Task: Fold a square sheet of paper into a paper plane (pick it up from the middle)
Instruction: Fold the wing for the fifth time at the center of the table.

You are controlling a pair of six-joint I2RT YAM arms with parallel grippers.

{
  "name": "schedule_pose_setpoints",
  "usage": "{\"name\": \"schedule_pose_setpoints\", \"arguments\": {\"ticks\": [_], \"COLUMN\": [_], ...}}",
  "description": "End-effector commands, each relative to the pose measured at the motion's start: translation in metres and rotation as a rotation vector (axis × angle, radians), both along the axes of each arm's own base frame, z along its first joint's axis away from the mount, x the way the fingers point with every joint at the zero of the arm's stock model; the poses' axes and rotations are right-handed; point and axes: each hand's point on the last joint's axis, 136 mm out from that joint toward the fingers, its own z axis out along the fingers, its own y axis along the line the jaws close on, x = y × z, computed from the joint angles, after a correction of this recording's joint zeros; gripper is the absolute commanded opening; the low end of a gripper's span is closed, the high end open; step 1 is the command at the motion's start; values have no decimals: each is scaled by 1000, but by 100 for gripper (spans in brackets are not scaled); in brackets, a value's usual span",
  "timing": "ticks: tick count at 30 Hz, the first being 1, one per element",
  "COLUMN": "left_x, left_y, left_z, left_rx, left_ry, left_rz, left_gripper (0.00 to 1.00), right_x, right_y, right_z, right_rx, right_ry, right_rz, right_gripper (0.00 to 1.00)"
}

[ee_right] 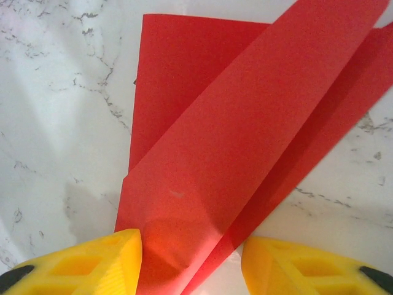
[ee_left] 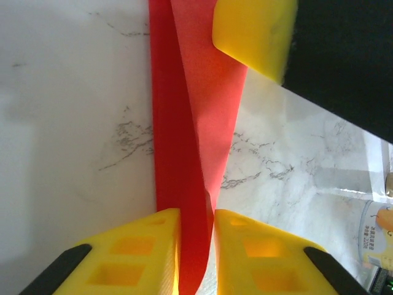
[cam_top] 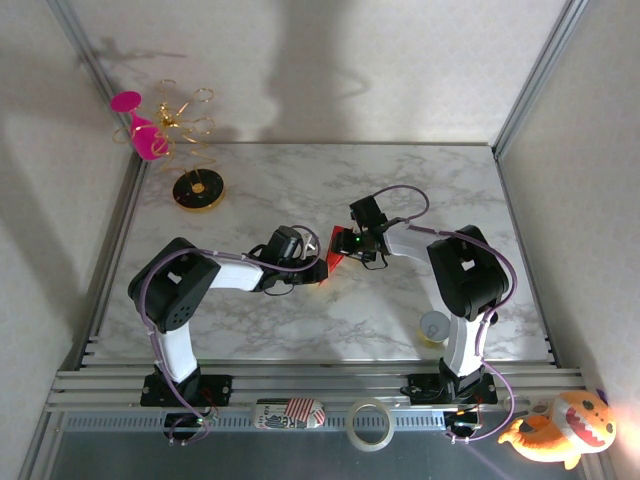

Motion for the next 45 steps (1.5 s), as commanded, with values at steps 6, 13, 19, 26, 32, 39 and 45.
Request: {"name": "schedule_pose_setpoints", "arguments": {"ticks": [6, 13, 19, 26, 32, 39, 45], "left_x": [2, 3, 4, 4, 7, 12, 13], "left_y": [12, 11, 8, 7, 7, 8, -3], "left_z": [-18, -18, -15, -13, 2, 22, 31], "left_rx": [-12, -53, -89, -108, -113, -11, 18], "left_ry": [73, 110, 141, 158, 88, -75, -181], "left_rz": [70, 85, 92, 102, 81, 18, -62], "left_gripper": [14, 9, 7, 8, 16, 31, 35], "right_x": [-35, -31, -23, -26, -26, -24, -24], "right_y": [-31, -28, -26, -32, -44, -44, -42], "right_z": [-71, -63, -51, -61, -75, -78, -79], "right_rx": [-160, -127, -59, -75, -152, -162, -157], "right_ry": [145, 114, 81, 113, 152, 162, 169], "right_rz": [-16, -4, -10, -42, -85, -90, -89], "right_gripper": [51, 53, 53, 50, 45, 45, 46]}}
